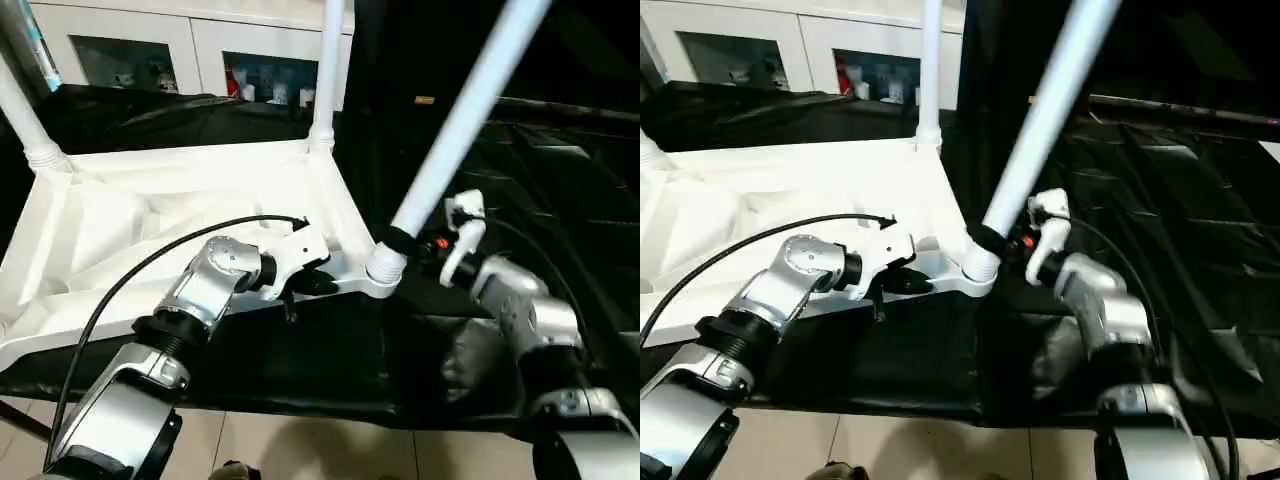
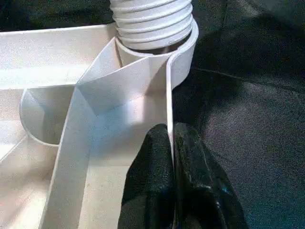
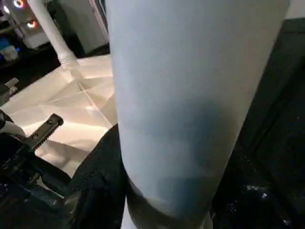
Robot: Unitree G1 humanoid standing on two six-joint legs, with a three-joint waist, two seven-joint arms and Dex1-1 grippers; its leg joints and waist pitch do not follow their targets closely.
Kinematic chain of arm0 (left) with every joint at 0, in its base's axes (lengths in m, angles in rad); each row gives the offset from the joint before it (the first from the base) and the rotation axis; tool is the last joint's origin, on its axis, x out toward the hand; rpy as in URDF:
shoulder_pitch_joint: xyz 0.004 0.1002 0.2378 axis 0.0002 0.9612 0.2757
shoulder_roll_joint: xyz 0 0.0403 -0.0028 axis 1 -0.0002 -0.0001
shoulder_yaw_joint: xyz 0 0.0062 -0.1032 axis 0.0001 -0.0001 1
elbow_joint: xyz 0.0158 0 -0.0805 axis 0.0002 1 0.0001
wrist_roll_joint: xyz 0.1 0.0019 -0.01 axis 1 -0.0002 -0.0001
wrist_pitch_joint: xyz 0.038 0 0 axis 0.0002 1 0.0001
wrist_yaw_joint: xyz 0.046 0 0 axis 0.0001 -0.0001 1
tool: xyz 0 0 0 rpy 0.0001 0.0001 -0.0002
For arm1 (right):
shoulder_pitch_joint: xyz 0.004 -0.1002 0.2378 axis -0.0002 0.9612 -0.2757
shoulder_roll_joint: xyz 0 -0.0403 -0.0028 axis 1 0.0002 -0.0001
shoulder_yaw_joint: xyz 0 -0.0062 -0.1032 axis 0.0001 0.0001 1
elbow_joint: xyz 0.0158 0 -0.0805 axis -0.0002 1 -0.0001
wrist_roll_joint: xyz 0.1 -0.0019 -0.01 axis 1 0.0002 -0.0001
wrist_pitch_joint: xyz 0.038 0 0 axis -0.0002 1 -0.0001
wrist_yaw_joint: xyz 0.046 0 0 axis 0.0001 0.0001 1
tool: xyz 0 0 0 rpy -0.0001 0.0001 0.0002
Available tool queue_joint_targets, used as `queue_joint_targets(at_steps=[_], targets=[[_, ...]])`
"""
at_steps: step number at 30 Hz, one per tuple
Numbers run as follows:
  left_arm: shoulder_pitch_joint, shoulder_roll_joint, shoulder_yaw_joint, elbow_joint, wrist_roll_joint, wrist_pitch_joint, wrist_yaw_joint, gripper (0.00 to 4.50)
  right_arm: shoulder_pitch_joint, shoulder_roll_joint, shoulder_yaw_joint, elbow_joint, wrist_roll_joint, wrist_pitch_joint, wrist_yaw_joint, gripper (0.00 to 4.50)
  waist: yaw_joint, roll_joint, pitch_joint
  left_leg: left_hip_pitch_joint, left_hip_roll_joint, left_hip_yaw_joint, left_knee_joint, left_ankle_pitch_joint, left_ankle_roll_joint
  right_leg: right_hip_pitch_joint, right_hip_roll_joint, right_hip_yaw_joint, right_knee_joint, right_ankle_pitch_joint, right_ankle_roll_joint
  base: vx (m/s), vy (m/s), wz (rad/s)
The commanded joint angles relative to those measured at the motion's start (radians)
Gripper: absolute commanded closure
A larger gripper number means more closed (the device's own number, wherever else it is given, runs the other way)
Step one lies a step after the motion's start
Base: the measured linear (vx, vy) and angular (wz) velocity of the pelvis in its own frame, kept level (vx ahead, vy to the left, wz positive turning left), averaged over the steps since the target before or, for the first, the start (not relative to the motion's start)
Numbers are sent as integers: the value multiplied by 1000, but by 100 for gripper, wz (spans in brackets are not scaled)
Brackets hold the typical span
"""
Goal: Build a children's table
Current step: Insert table leg to table base
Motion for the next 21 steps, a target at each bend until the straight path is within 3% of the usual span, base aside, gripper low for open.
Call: queue_joint_targets(at_steps=[1,2,3,5,6,8,9,10,13,17,21], targets=[[-8,9,29,1,-25,-27,6,450,49,-19,-31,37,-32,-2,-53,262,5,4,-74,42,49,-34,-67,-250,-5,31,-59,33,-70,-136,-252,0,0,0],[-11,9,32,5,-25,-30,12,450,64,-11,-37,35,-30,-24,-64,262,6,3,-74,42,49,-34,-68,-255,-6,32,-59,32,-70,-135,-253,0,0,0],[-13,9,32,7,-24,-31,14,450,68,-9,-39,35,-29,-30,-68,262,5,10,-73,43,49,-35,-70,-266,-12,29,-58,32,-72,-138,-252,0,0,0],[-20,8,36,16,-24,-33,20,450,92,2,-42,27,-30,-56,-81,262,4,9,-73,43,48,-36,-71,-274,-15,30,-57,31,-72,-142,-252,0,0,0],[-24,9,38,22,-24,-34,23,450,107,9,-44,18,-27,-70,-89,262,4,22,-72,44,49,-38,-73,-302,-28,29,-58,32,-74,-155,-248,0,0,0],[-25,10,38,24,-23,-35,22,450,117,11,-43,7,-28,-76,-91,262,4,16,-73,43,48,-38,-74,-309,-27,31,-58,32,-75,-157,-248,0,0,0],[-30,11,35,37,-19,-41,23,450,149,8,-24,-44,-46,-83,-93,262,6,28,-72,44,48,-40,-75,-311,-30,31,-59,32,-75,-158,-249,0,0,0],[-31,11,35,39,-18,-42,23,450,155,7,-19,-55,-50,-84,-92,262,6,24,-73,45,49,-39,-76,-314,-30,30,-56,32,-77,-153,-242,0,0,0],[-35,12,29,51,-11,-50,26,450,187,-2,13,-112,-78,-98,-89,262,8,24,-73,43,48,-38,-76,-299,-20,31,-56,32,-76,-134,-242,0,0,0],[-30,12,25,48,-8,-50,25,450,230,-14,62,-219,-101,-85,-79,262,8,24,-71,43,49,-40,-78,-318,-22,30,-58,32,-81,-188,-226,0,0,0],[-20,10,23,45,-6,-54,30,450,244,-23,103,-299,-113,-61,-73,262,8,14,-69,43,50,-39,-78,-325,-19,26,-59,35,-85,-231,-212,0,0,0]])
